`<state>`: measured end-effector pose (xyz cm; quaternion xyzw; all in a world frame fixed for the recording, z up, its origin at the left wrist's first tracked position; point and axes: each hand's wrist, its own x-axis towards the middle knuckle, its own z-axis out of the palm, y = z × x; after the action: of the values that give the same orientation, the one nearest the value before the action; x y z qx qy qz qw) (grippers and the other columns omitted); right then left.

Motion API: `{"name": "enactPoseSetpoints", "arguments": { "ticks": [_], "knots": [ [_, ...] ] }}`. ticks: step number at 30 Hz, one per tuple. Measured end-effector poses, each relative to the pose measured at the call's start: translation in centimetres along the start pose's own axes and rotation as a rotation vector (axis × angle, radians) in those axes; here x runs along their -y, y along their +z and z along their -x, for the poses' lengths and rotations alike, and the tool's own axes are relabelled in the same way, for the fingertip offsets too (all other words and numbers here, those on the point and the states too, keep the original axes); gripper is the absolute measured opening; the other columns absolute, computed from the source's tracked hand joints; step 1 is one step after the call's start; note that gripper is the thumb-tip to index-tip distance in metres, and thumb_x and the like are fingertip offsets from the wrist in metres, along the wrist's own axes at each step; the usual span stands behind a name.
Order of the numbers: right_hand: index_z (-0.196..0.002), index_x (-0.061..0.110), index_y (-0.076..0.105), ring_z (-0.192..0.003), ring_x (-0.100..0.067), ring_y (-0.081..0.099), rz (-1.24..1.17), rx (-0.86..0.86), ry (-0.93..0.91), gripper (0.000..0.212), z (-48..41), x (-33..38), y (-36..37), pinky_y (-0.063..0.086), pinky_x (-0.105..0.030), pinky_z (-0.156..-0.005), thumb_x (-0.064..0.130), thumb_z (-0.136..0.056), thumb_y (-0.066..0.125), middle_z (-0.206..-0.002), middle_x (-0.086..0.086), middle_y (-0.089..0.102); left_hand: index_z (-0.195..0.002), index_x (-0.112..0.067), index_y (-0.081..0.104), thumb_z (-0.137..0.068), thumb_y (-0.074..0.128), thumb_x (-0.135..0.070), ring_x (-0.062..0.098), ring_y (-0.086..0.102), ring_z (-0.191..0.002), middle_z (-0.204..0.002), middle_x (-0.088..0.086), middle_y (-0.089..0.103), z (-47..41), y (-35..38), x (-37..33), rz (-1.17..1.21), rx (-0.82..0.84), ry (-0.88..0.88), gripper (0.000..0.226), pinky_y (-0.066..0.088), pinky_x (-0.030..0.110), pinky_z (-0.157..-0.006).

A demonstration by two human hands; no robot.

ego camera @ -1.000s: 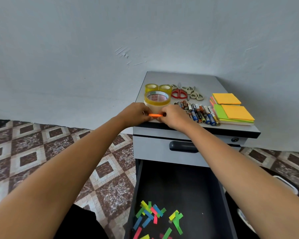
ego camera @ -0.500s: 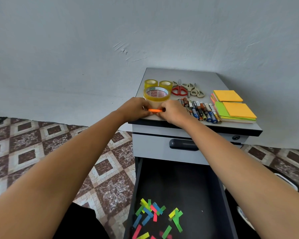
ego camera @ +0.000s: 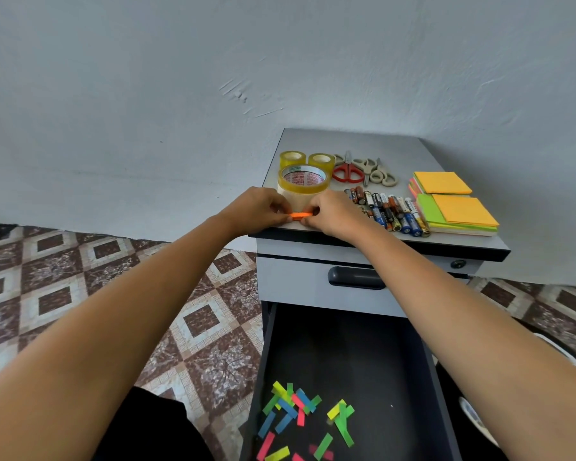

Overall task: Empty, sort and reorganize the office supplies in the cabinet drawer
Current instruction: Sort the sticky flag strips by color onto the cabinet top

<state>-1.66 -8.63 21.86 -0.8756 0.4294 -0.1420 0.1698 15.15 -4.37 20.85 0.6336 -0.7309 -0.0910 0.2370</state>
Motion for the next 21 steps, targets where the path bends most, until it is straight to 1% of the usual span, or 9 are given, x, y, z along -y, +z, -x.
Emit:
{"name": "enactPoseSetpoints", "arguments": {
  "ticks": [2, 4, 6, 9, 11, 15, 18, 21],
  "knots": [
    [-0.098, 0.005, 0.071, -0.076, -0.019, 0.056, -0.018, -0.008, -0.005, 0.02, 0.2, -0.1, 0.0, 0.04, -0.025, -0.061, 0.02, -0.088, 0.063, -0.089, -0.014, 0.066, -0.104, -0.01, 0.071, -0.087, 0.065, -0.023, 0.02, 0.059, -0.096, -0.104, 0.007, 0.067, 0.0, 0.2, 0.0, -0.008, -0.011, 0.006, 0.022, 0.046, 0.03, -0.086],
    [-0.099, 0.008, 0.071, -0.073, -0.016, 0.054, -0.032, -0.029, -0.015, 0.02, 0.3, -0.4, 0.2, 0.037, -0.023, -0.058, 0.022, -0.088, 0.063, -0.087, -0.011, 0.065, -0.104, -0.01, 0.071, -0.087, 0.065, -0.022, 0.021, 0.059, -0.096, -0.104, 0.008, 0.067, 0.0, 0.2, 0.1, -0.017, -0.014, 0.01, 0.022, 0.047, 0.032, -0.087],
    [-0.1, 0.01, 0.071, -0.073, -0.015, 0.054, -0.024, -0.073, -0.024, 0.019, 0.6, -0.6, 0.5, 0.038, -0.024, -0.058, 0.023, -0.087, 0.064, -0.086, -0.008, 0.065, -0.105, -0.01, 0.071, -0.086, 0.066, -0.022, 0.021, 0.059, -0.096, -0.103, 0.009, 0.067, 0.0, 0.2, 0.1, -0.017, -0.021, 0.013, 0.023, 0.047, 0.033, -0.088],
    [-0.104, 0.008, 0.068, -0.086, -0.021, 0.059, -0.019, -0.164, -0.034, 0.021, 0.9, -0.7, 1.3, 0.047, -0.031, -0.072, 0.02, -0.086, 0.065, -0.095, -0.01, 0.066, -0.109, -0.008, 0.067, -0.085, 0.067, -0.02, 0.021, 0.061, -0.096, -0.102, 0.009, 0.067, 0.2, 0.2, 0.1, 0.009, -0.044, 0.007, 0.026, 0.046, 0.029, -0.088],
    [-0.109, 0.008, 0.065, -0.093, -0.021, 0.059, -0.036, -0.194, -0.039, 0.025, 1.1, -0.6, 1.5, 0.047, -0.031, -0.079, 0.018, -0.087, 0.065, -0.102, -0.009, 0.065, -0.106, -0.008, 0.066, -0.085, 0.067, -0.019, 0.022, 0.061, -0.095, -0.1, 0.009, 0.067, 0.2, 0.3, 0.0, 0.013, -0.043, 0.012, 0.024, 0.047, 0.03, -0.087],
    [-0.107, 0.009, 0.067, -0.093, -0.021, 0.058, -0.014, -0.223, -0.052, 0.021, 1.2, -0.7, 1.7, 0.044, -0.026, -0.077, 0.017, -0.088, 0.064, -0.105, -0.01, 0.063, -0.099, -0.009, 0.071, -0.085, 0.067, -0.021, 0.021, 0.06, -0.093, -0.098, 0.01, 0.068, 0.1, 0.1, 0.0, -0.023, -0.029, 0.037, 0.018, 0.049, 0.033, -0.085],
    [-0.107, 0.009, 0.068, -0.095, -0.021, 0.056, 0.014, -0.248, -0.054, 0.02, 1.2, -0.8, 1.7, 0.04, -0.023, -0.077, 0.017, -0.089, 0.062, -0.108, -0.011, 0.059, -0.098, -0.009, 0.071, -0.086, 0.067, -0.021, 0.022, 0.059, -0.092, -0.099, 0.01, 0.066, 0.1, 0.2, 0.1, -0.035, -0.038, 0.044, 0.018, 0.048, 0.035, -0.085],
    [-0.108, 0.008, 0.068, -0.097, -0.021, 0.056, 0.018, -0.257, -0.053, 0.02, 1.3, -0.7, 1.7, 0.041, -0.023, -0.078, 0.015, -0.09, 0.061, -0.109, -0.011, 0.06, -0.098, -0.009, 0.071, -0.086, 0.067, -0.021, 0.022, 0.058, -0.092, -0.099, 0.01, 0.065, 0.1, 0.3, 0.2, -0.033, -0.045, 0.039, 0.018, 0.048, 0.035, -0.084]
  ]
}}
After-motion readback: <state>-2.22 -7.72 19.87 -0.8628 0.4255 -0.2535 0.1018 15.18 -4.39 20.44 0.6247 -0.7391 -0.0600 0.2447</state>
